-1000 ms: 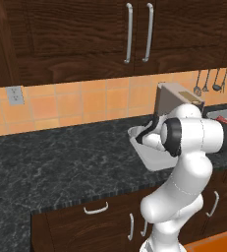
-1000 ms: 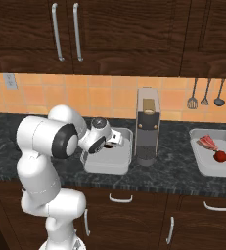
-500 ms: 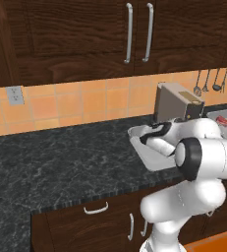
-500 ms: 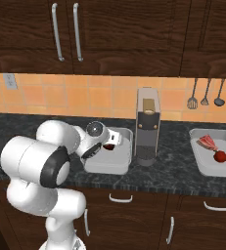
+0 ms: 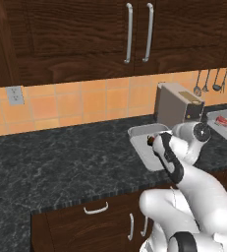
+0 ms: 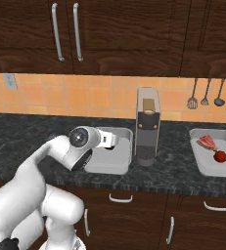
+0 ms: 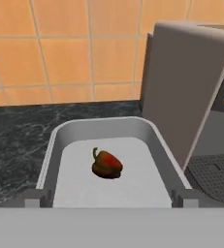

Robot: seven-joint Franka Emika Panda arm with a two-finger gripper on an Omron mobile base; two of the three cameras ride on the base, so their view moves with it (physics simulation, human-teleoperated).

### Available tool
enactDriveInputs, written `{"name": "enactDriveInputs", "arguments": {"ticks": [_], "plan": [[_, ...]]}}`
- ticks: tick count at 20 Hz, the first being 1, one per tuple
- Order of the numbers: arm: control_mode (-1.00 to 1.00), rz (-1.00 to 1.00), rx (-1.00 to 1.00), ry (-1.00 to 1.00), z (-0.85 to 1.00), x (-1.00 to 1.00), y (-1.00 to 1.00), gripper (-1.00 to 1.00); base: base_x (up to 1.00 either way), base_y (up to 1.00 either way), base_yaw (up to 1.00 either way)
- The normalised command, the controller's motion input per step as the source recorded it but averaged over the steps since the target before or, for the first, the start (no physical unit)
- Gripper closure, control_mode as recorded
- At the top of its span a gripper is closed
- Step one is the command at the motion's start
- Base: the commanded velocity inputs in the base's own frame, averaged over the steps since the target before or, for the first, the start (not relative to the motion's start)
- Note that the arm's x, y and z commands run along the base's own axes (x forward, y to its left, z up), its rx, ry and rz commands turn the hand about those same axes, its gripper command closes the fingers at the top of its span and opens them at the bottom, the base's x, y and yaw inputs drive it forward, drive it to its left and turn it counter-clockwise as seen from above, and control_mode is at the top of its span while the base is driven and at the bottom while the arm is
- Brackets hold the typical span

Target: Place one bell pepper and one steak in each tupperware on the nearby counter, to pack two identical lunches.

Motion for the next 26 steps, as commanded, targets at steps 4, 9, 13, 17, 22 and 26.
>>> {"name": "enactDriveInputs", "arguments": {"ticks": [4,9,13,17,22,26], "plan": [[-1.0,0.0,-0.05,0.04,0.51,-1.0,0.08,-1.0,0.0,0.0,0.0],[-1.0,0.02,-0.1,0.0,0.03,-1.0,0.19,-1.0,0.0,0.0,0.0],[-1.0,0.04,-0.11,0.0,0.0,-1.0,0.19,-1.0,0.0,0.0,0.0],[1.0,0.01,-0.03,0.0,0.0,-0.24,0.01,-1.0,-0.69,0.0,0.0],[1.0,0.0,0.0,0.0,0.0,0.0,0.0,-1.0,-0.83,0.11,0.0],[1.0,0.0,0.0,0.0,0.0,0.0,0.0,-1.0,-0.31,-0.51,-0.14]]}}
